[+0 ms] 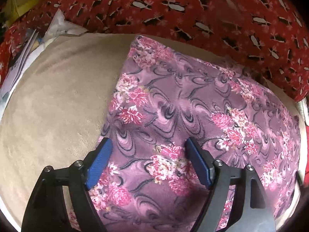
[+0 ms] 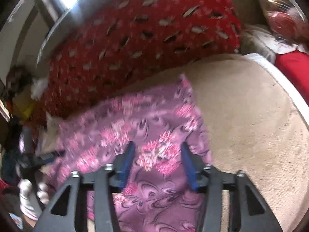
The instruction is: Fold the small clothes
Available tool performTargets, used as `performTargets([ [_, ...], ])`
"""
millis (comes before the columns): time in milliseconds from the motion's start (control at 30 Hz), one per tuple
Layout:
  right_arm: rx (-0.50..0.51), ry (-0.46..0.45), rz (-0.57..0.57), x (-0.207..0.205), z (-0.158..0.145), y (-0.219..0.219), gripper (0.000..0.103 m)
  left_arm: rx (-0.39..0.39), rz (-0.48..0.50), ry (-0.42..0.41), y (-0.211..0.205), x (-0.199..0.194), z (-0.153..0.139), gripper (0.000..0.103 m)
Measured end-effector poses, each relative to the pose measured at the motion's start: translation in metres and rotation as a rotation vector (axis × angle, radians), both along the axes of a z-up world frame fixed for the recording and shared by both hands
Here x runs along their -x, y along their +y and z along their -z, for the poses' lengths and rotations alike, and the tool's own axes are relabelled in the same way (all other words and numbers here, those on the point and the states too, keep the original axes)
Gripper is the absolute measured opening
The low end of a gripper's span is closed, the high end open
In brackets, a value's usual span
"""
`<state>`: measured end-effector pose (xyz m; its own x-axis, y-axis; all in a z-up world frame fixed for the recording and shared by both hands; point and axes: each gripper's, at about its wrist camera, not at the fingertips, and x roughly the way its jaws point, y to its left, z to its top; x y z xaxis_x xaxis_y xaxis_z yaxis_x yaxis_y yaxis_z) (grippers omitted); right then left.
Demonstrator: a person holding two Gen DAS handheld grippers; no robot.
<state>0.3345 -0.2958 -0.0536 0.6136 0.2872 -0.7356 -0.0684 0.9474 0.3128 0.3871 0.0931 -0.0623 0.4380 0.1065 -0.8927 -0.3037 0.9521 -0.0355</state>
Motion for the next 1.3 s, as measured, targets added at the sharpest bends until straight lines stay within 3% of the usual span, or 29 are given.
performTargets([
  [33, 0.046, 0.014, -0.014, -0.001, 0.011, 0.007, 0.059, 0.000, -0.001, 0.000, 0.002, 0.001, 0.001, 0.081],
  [100, 0.129, -0.037, -0.036, 0.004, 0.009, 0.020, 0.064, 0.004, -0.003, -0.001, 0.003, 0.002, 0.002, 0.082],
  [167, 0.161, -0.016, -0.056, -0.002, 0.003, 0.027, 0.069, 0.017, -0.003, 0.003, 0.005, 0.002, 0.001, 0.082],
  [267, 0.056, -0.035, -0.032, -0.025, -0.018, 0.016, 0.066, 0.065, -0.030, -0.018, 0.016, 0.006, -0.007, 0.081],
  [367, -0.056, -0.051, 0.123, -0.061, -0.034, -0.019, 0.067, 0.051, -0.098, -0.055, 0.035, 0.009, -0.016, 0.081],
  [467, -0.107, -0.026, 0.216, -0.094, -0.032, -0.041, 0.064, 0.086, -0.141, -0.022, 0.049, 0.007, -0.006, 0.081],
  [533, -0.118, 0.002, 0.224, -0.114, -0.021, -0.045, 0.056, 0.108, -0.147, 0.013, 0.051, 0.003, 0.006, 0.082],
  [633, 0.056, 0.164, 0.199, -0.140, 0.017, -0.030, 0.050, 0.096, -0.149, 0.008, 0.049, 0.000, 0.007, 0.085],
  [733, 0.129, 0.076, 0.172, -0.133, -0.001, -0.013, 0.049, 0.106, -0.151, 0.009, 0.049, 0.001, 0.008, 0.085],
  [867, 0.088, -0.083, 0.107, -0.091, -0.031, 0.000, 0.050, 0.153, -0.170, 0.007, 0.055, 0.004, 0.007, 0.085],
  [900, 0.074, -0.090, 0.083, -0.080, -0.030, 0.002, 0.052, 0.153, -0.171, 0.012, 0.056, 0.004, 0.008, 0.085],
  [1000, 0.073, 0.061, 0.053, -0.076, 0.001, -0.001, 0.056, 0.173, -0.165, 0.024, 0.057, 0.004, 0.009, 0.085],
  [1067, 0.088, 0.014, 0.081, -0.066, -0.008, 0.000, 0.056, 0.197, -0.172, 0.010, 0.065, 0.008, 0.003, 0.085],
  [1133, 0.026, -0.018, 0.079, -0.057, -0.019, 0.006, 0.058, 0.210, -0.207, -0.015, 0.076, 0.014, -0.005, 0.085],
  [1233, -0.002, -0.062, -0.008, -0.046, -0.025, 0.033, 0.059, 0.257, -0.275, -0.045, 0.100, 0.023, -0.010, 0.085],
  [1300, 0.055, -0.010, -0.098, -0.046, -0.009, 0.059, 0.066, 0.295, -0.313, -0.031, 0.115, 0.026, -0.004, 0.085],
])
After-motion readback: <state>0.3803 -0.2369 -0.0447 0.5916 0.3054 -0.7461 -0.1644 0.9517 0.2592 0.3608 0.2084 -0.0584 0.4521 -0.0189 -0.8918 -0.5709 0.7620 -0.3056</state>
